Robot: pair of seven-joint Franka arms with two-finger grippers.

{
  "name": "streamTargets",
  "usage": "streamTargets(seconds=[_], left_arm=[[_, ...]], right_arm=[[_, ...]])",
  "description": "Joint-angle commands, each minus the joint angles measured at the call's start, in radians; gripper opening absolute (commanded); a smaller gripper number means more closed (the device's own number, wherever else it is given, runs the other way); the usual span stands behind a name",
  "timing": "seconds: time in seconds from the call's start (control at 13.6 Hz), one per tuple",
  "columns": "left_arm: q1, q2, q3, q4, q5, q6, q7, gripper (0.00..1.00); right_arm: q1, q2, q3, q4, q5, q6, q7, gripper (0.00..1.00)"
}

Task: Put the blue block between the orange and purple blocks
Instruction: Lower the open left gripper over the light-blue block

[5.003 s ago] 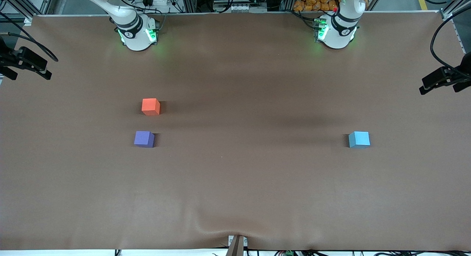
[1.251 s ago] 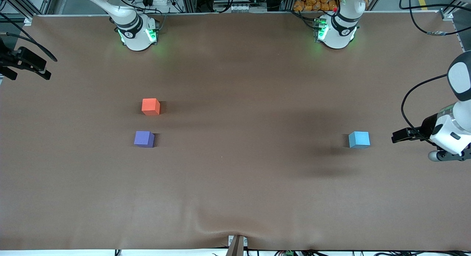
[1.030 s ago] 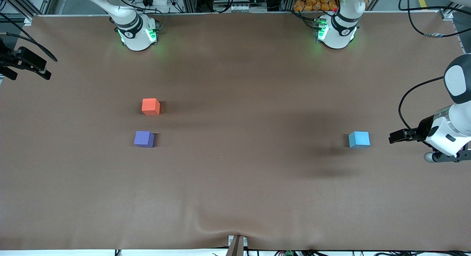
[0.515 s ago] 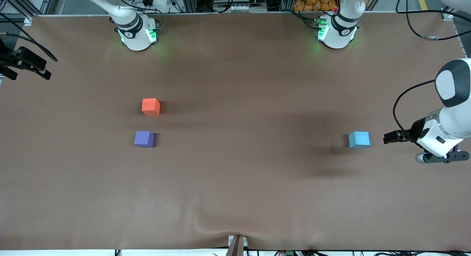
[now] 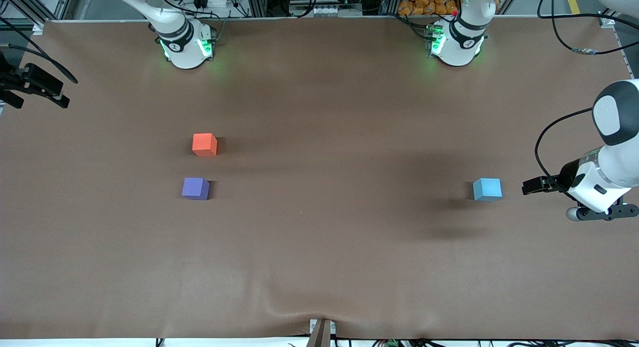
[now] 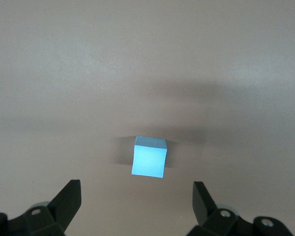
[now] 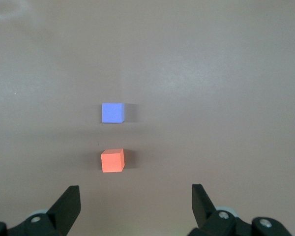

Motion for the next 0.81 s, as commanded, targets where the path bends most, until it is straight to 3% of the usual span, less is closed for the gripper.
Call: streamTargets(seconds=[0.0,0.52,0.74], left_arm=[[0.003,-0.023,0.0,-0.064,0.005,0.045,0.003,1.0],[-0.014,-0.021,-0.015,-0.289,0.006,0.321,0.002,1.0],[-0.025,-0.015,-0.017,-0.351,0.006,0.346,0.0,1.0]], right_arm=[[-0.026,0.009,0.014,0.019,0.018,-0.012,-0.013,1.0],[-0.025,0.009,0.014,0.019,0.018,-0.012,-0.013,1.0],[-0.026,0.009,0.014,0.019,0.018,-0.012,-0.013,1.0]])
